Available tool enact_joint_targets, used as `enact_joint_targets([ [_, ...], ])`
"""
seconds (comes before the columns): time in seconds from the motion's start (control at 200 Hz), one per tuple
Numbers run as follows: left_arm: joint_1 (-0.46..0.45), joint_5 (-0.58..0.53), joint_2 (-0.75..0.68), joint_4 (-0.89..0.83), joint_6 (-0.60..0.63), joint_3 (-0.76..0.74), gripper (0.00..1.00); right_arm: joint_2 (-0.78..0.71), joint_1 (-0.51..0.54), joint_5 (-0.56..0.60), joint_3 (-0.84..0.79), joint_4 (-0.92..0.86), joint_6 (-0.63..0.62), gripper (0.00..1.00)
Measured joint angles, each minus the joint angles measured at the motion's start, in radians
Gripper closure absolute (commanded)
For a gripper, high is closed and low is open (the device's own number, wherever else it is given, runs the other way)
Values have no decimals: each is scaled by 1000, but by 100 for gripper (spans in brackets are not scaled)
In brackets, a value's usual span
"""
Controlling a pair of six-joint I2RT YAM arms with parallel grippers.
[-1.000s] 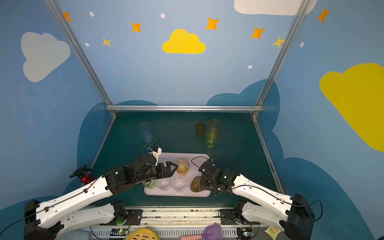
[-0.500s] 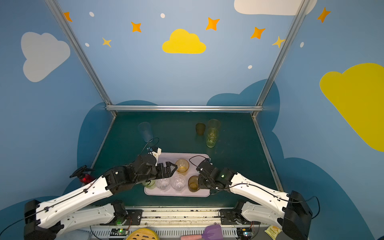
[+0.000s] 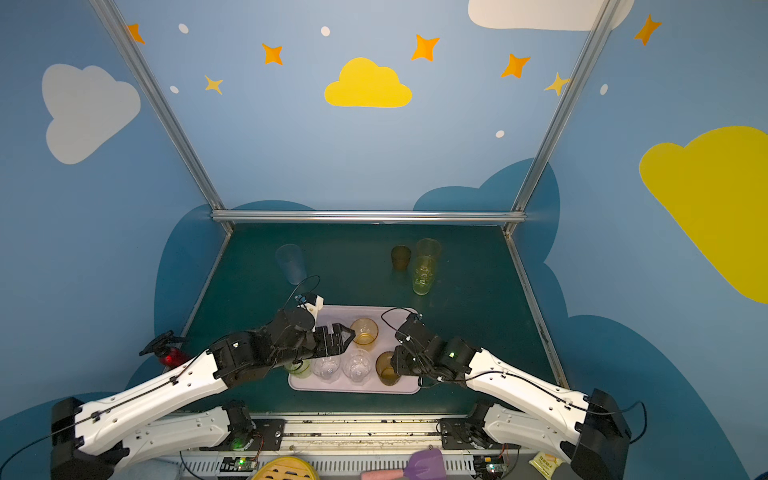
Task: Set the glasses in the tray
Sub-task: 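Lower the olive dotted glass onto the tray's near corner, then open the right gripper and draw it back while the left gripper rises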
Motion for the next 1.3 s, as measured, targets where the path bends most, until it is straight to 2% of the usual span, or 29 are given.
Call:
enact_joint_targets([
  [0.085, 0, -1, 1, 0, 2, 0, 0, -15, 0, -3, 0, 3, 1, 46],
  [0.456, 0, -11, 21, -2, 16, 11, 0, -66, -1, -4, 0, 5, 0, 39],
  [1.096, 2, -37, 104, 3, 38, 75, 0, -195, -40, -13, 0, -4, -5, 36],
  [1.302, 32, -42, 142, 18, 38, 77, 0, -230, -72, -45, 0, -19, -21, 36],
])
